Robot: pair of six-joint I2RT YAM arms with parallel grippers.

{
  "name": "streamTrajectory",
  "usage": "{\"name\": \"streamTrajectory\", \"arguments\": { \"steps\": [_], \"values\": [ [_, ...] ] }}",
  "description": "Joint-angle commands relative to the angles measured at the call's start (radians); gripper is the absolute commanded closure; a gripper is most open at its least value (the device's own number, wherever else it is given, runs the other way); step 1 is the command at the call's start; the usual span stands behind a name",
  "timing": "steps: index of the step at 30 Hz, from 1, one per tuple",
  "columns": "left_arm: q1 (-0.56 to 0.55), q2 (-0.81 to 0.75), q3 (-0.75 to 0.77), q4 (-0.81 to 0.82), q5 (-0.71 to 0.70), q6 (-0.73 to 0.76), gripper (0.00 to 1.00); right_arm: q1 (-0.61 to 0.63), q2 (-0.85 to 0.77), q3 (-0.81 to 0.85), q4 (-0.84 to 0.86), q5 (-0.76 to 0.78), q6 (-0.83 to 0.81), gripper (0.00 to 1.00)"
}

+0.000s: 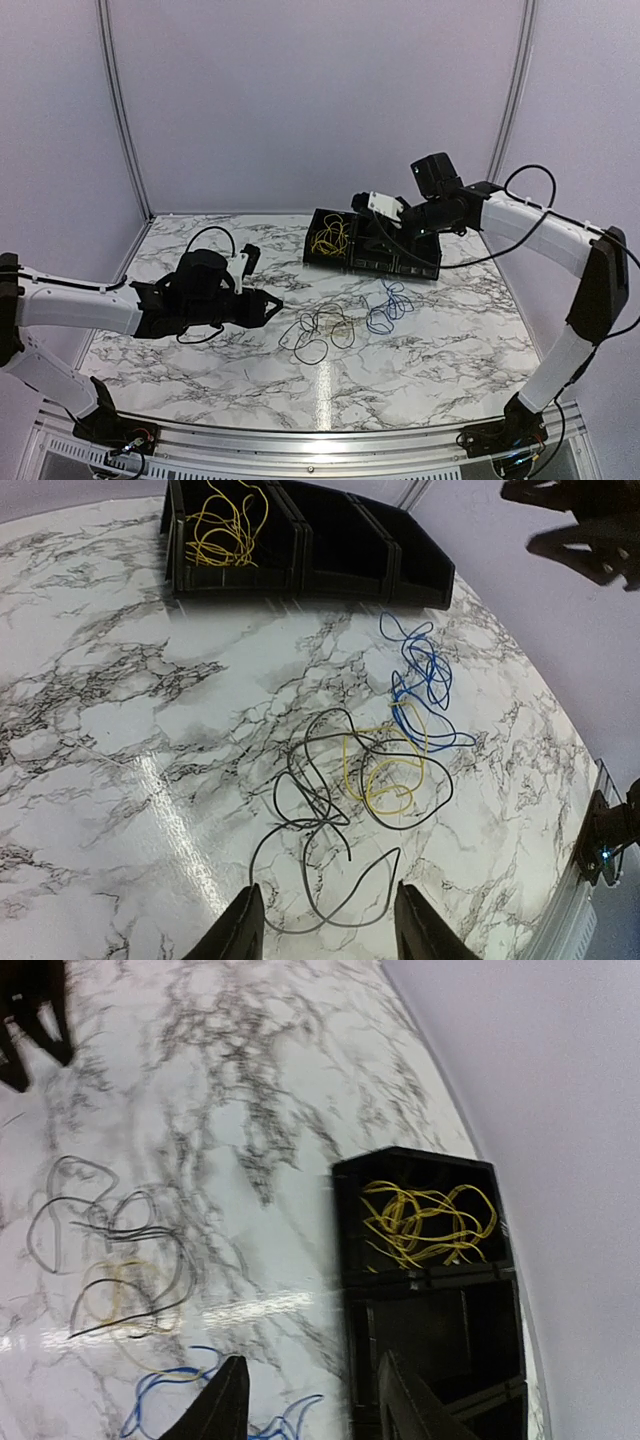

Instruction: Untangle the cables

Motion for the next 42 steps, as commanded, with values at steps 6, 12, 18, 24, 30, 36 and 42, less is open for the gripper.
{"name": "streamTrajectory", "arguments": {
  "steps": [6, 12, 18, 24, 30, 36, 42],
  "values": [
    [-0.001, 0.192, 0.126, -0.039, 0.147, -0.041, 0.53, 0.193, -0.084, -0.269, -0.034, -0.151, -0.093, 0.63],
    [0.000, 0.262, 0.113, -0.038, 0.125, -0.106, 0.52, 0.258, 0.049, -0.251, 0.010, -0.066, -0.071, 0.58],
    [-0.011, 0.192, 0.063, -0.035, 0.045, -0.138, 0.41, 0.257, 0.195, -0.175, -0.014, 0.004, -0.051, 0.55],
    [-0.013, 0.150, 0.032, -0.035, 0.011, -0.149, 0.41, 0.258, 0.239, -0.137, -0.011, 0.014, -0.026, 0.56],
    [-0.015, 0.152, 0.038, -0.035, 0.052, -0.137, 0.42, 0.256, 0.223, -0.097, -0.012, 0.035, -0.014, 0.58],
    [-0.021, 0.166, 0.064, -0.035, 0.065, -0.125, 0.45, 0.256, 0.264, -0.097, -0.011, 0.080, -0.033, 0.59],
    [-0.022, 0.165, 0.075, -0.035, 0.064, -0.123, 0.45, 0.256, 0.290, -0.092, -0.014, 0.110, -0.045, 0.63]
  ]
}}
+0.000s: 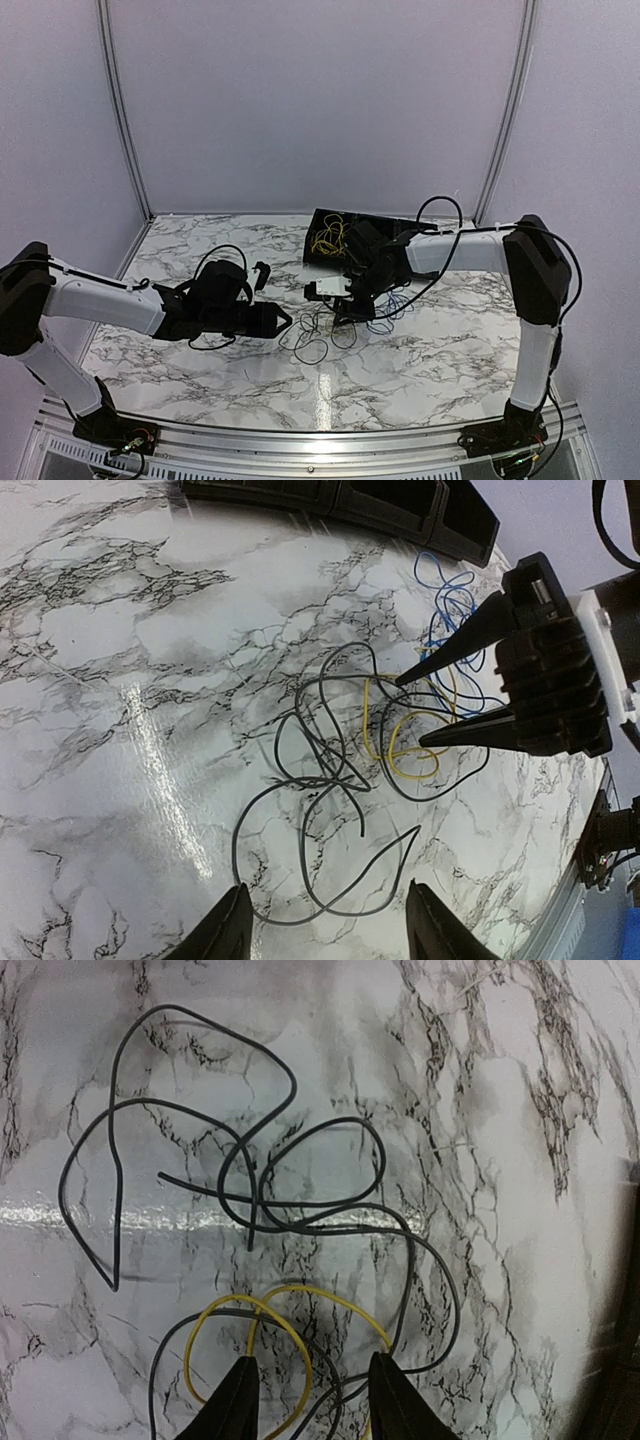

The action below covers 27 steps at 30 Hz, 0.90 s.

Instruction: Untangle the cables

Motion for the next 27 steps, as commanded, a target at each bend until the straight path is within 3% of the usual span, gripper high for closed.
{"name": "streamTrajectory", "arguments": {
  "steps": [1, 13, 18, 24, 25, 27],
  "values": [
    [-0.002, -0.002, 0.031, -0.011, 0.008, 0.016, 0.45, 0.007, 0.036, 0.046, -0.017, 0.035, -0.008, 0.64],
    [-0.004, 0.016, 0.056, -0.011, 0.009, 0.024, 0.45, 0.007, 0.020, 0.102, -0.064, 0.030, 0.017, 1.00],
    [-0.010, 0.013, 0.086, 0.021, 0.000, 0.060, 0.44, 0.007, -0.058, 0.171, -0.101, -0.023, 0.079, 1.00],
    [-0.061, -0.039, 0.100, 0.219, -0.117, 0.175, 0.39, 0.007, -0.141, 0.279, -0.122, -0.133, 0.182, 1.00],
    [-0.061, -0.035, 0.115, 0.224, -0.133, 0.179, 0.37, 0.007, -0.148, 0.294, -0.123, -0.142, 0.198, 1.00],
    [-0.065, -0.033, 0.140, 0.243, -0.198, 0.189, 0.24, 0.007, -0.157, 0.319, -0.129, -0.159, 0.224, 1.00]
  ]
}}
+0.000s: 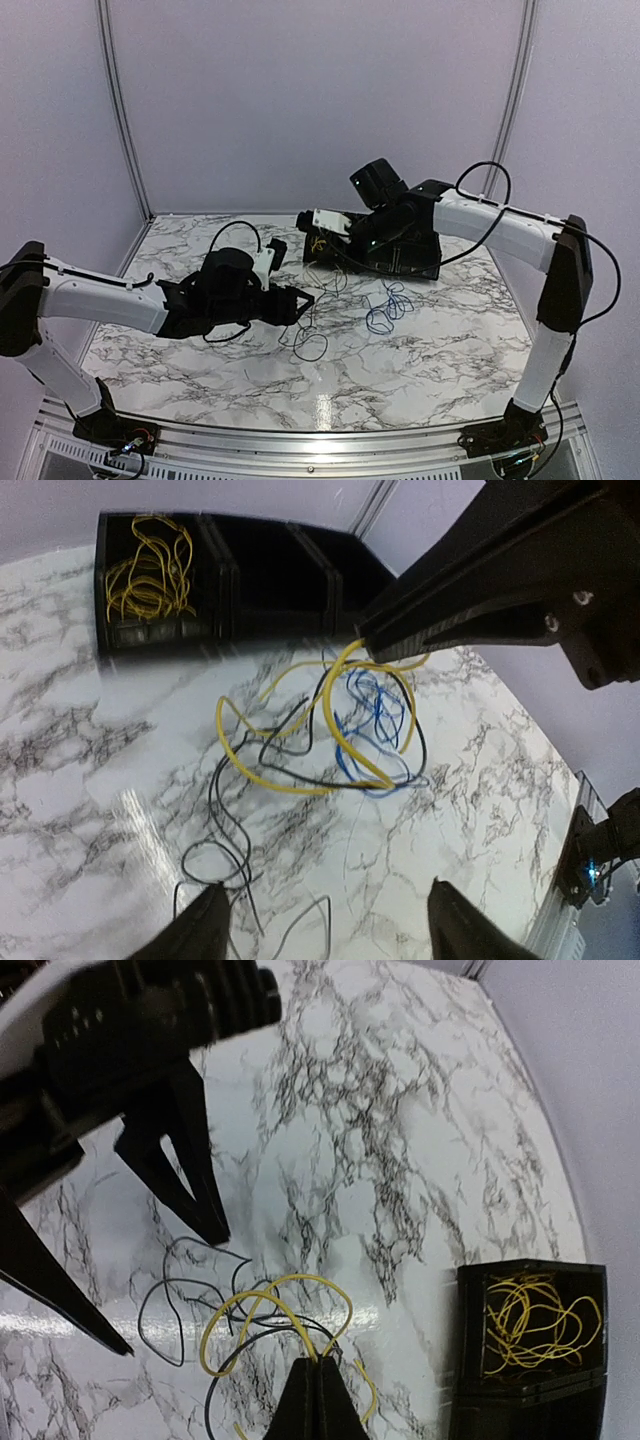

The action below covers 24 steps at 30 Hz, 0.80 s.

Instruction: Untangle the cables

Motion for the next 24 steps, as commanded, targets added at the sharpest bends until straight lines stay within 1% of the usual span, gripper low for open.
{"name": "streamTrajectory", "arguments": {
  "steps": [1, 4, 7, 10, 12, 15, 17, 18, 19, 21, 24],
  "values": [
    [-0.002, -0.030, 0.070, 0.149, -0.145, 0.069, 0.23, 0.008, -0.047, 0.081, -0.028, -0.083, 0.097, 1.00],
    [0.003, -0.006, 0.088, 0.251, -0.194, 0.082, 0.20, 0.007, -0.059, 0.113, -0.036, -0.088, 0.124, 1.00],
    [0.012, 0.070, 0.162, 0.292, -0.150, 0.076, 0.21, 0.008, -0.072, 0.139, -0.036, -0.105, 0.143, 1.00],
    [0.014, 0.171, 0.242, 0.311, -0.105, 0.043, 0.24, 0.006, -0.077, 0.182, -0.039, -0.137, 0.180, 1.00],
    [0.016, 0.230, 0.274, 0.336, -0.110, 0.000, 0.29, 0.007, -0.086, 0.217, -0.038, -0.167, 0.214, 1.00],
    [0.041, 0.319, 0.286, 0.421, -0.065, -0.099, 0.44, 0.006, -0.098, 0.290, -0.034, -0.221, 0.293, 1.00],
    [0.059, 0.372, 0.290, 0.451, -0.048, -0.156, 0.49, 0.004, -0.098, 0.361, -0.032, -0.267, 0.360, 1.00],
    [0.067, 0.406, 0.288, 0.472, -0.035, -0.175, 0.54, 0.004, -0.095, 0.394, -0.029, -0.289, 0.396, 1.00],
    [0.074, 0.430, 0.289, 0.489, -0.021, -0.196, 0.61, 0.003, -0.092, 0.430, -0.025, -0.305, 0.426, 1.00],
    [0.088, 0.474, 0.289, 0.517, 0.015, -0.226, 0.68, 0.004, -0.087, 0.494, -0.014, -0.328, 0.475, 1.00],
    [0.095, 0.524, 0.283, 0.536, 0.065, -0.259, 0.71, 0.004, -0.090, 0.573, 0.025, -0.323, 0.522, 1.00]
  ]
}}
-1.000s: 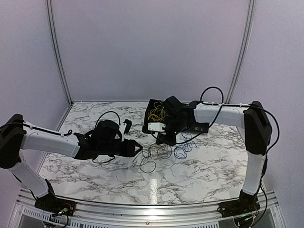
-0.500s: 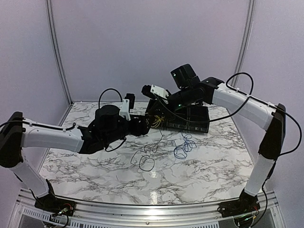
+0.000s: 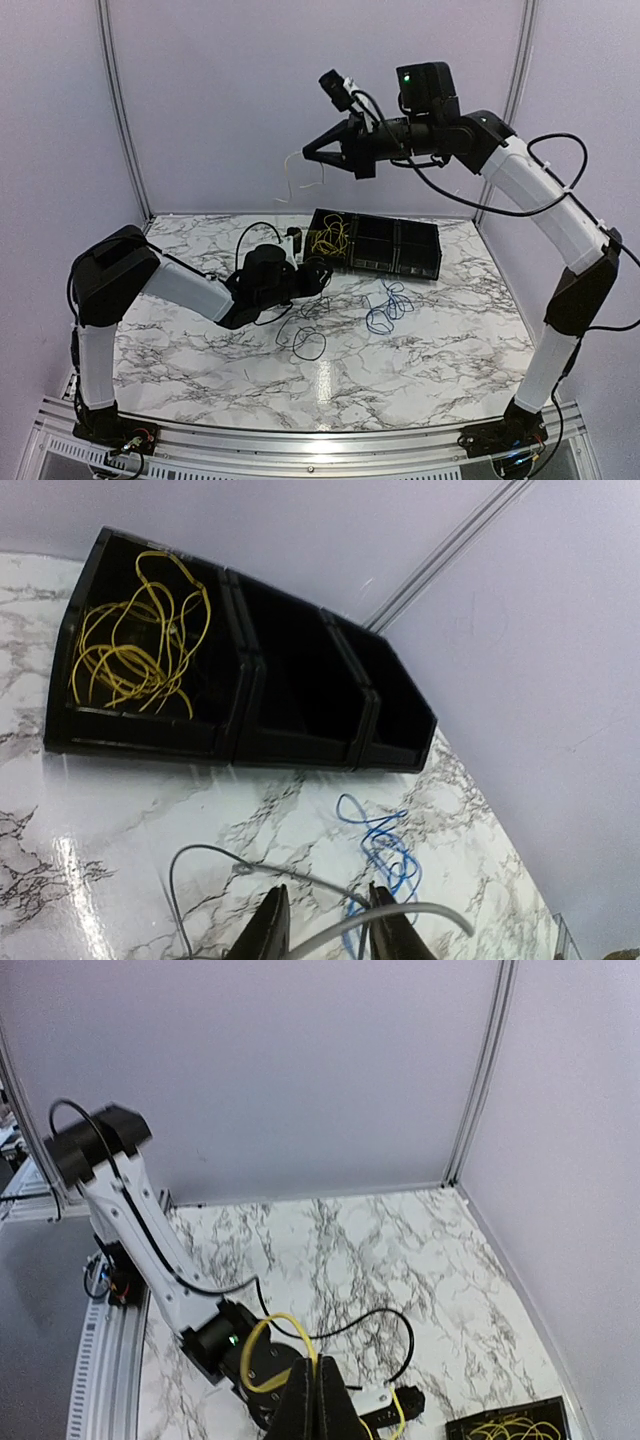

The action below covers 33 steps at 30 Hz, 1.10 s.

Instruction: Untangle the cables

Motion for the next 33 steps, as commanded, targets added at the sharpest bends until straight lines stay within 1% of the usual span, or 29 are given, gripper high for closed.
{"name": "streamTrajectory", "arguments": {
  "steps": [1, 4, 10, 11, 14, 16, 18, 21, 24, 28, 33],
  "values": [
    [0.011, 0.053, 0.001, 0.098, 0.096, -0.088, 0.72, 0.004, -0.030, 0.128, 0.070, -0.048, 0.132, 1.00],
    [0.012, 0.068, -0.032, 0.112, 0.124, -0.110, 0.74, -0.001, -0.030, 0.175, 0.100, -0.016, 0.137, 1.00],
    [0.016, 0.054, -0.096, 0.119, 0.159, -0.128, 0.74, -0.052, -0.039, 0.160, 0.185, 0.034, 0.120, 1.00],
    [0.017, 0.046, -0.108, 0.121, 0.167, -0.128, 0.73, -0.062, -0.036, 0.156, 0.188, 0.045, 0.106, 1.00],
    [0.016, 0.003, -0.136, 0.124, 0.198, -0.123, 0.63, -0.100, -0.031, 0.123, 0.202, 0.062, 0.082, 1.00],
    [0.015, -0.026, -0.144, 0.124, 0.244, -0.112, 0.57, -0.128, -0.033, 0.075, 0.226, 0.068, 0.077, 1.00],
    [0.013, -0.068, -0.163, 0.122, 0.262, -0.102, 0.54, -0.147, -0.033, 0.015, 0.246, 0.080, 0.058, 1.00],
    [0.005, -0.147, -0.212, 0.122, 0.243, -0.065, 0.50, -0.157, -0.030, -0.057, 0.276, 0.117, 0.015, 1.00],
    [0.002, -0.215, -0.240, 0.096, 0.226, -0.027, 0.49, -0.166, -0.016, -0.110, 0.314, 0.150, 0.008, 1.00],
    [0.000, -0.332, -0.285, 0.043, 0.166, 0.007, 0.46, -0.179, 0.046, -0.109, 0.328, 0.189, -0.001, 1.00],
    [0.000, -0.476, -0.340, -0.048, 0.057, 0.054, 0.43, -0.191, 0.121, -0.123, 0.361, 0.233, -0.049, 1.00]
  ]
}}
